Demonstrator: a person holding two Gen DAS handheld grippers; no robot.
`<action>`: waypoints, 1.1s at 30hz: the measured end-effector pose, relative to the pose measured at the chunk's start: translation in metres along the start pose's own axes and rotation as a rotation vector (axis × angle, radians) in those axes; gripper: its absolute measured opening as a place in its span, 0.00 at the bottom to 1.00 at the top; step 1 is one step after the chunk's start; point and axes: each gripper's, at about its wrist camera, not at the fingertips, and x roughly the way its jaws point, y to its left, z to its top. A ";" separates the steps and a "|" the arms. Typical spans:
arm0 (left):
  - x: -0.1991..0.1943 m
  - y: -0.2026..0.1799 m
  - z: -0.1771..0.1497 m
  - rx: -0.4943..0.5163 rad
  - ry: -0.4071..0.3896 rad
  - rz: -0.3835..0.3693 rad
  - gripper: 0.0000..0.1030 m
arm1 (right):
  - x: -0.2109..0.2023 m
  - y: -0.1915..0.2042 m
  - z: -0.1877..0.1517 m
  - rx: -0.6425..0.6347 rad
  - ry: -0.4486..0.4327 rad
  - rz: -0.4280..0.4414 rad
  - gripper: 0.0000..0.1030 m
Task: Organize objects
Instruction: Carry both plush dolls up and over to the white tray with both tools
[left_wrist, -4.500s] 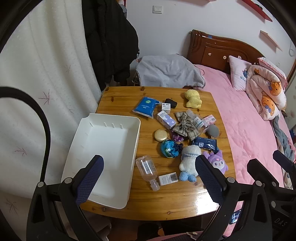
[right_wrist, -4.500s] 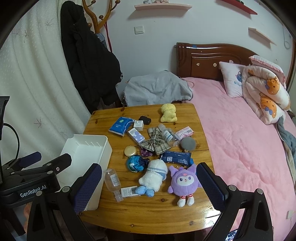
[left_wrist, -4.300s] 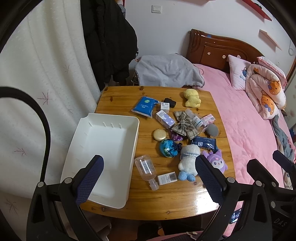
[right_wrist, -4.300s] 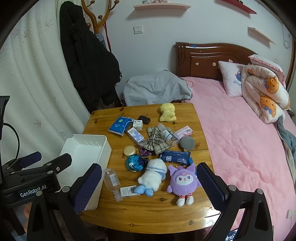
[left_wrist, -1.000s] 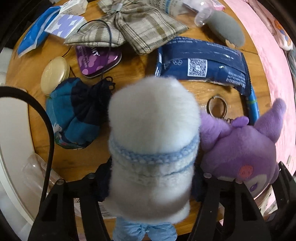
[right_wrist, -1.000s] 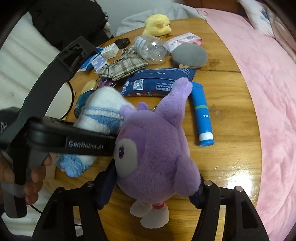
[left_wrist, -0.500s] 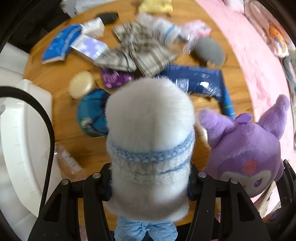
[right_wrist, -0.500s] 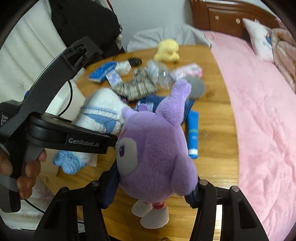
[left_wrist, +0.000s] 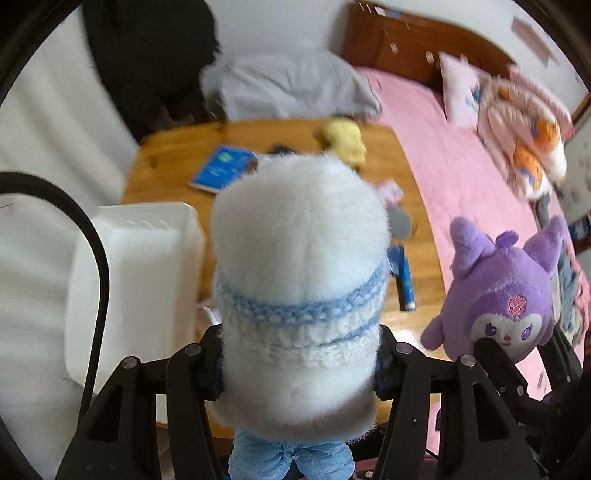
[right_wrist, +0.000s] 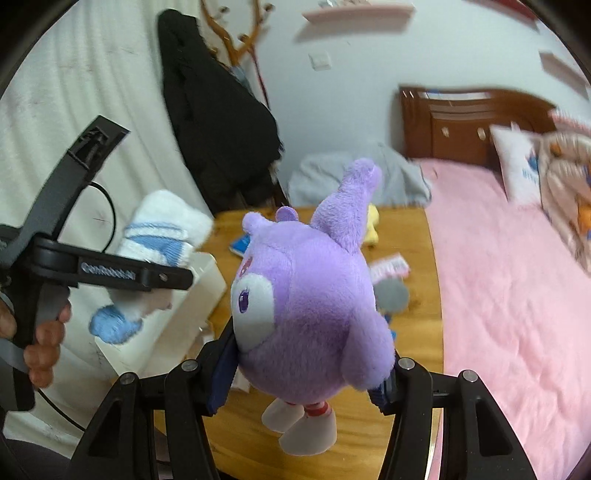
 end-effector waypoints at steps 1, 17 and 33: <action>-0.014 0.011 -0.001 -0.020 -0.027 0.006 0.58 | -0.003 0.006 0.002 -0.011 -0.011 0.007 0.58; -0.053 0.207 -0.030 -0.210 -0.181 0.079 0.58 | 0.010 0.147 0.053 -0.135 -0.012 0.092 0.58; 0.057 0.297 -0.065 -0.119 0.080 0.027 0.59 | 0.172 0.301 -0.019 -0.175 0.377 0.122 0.61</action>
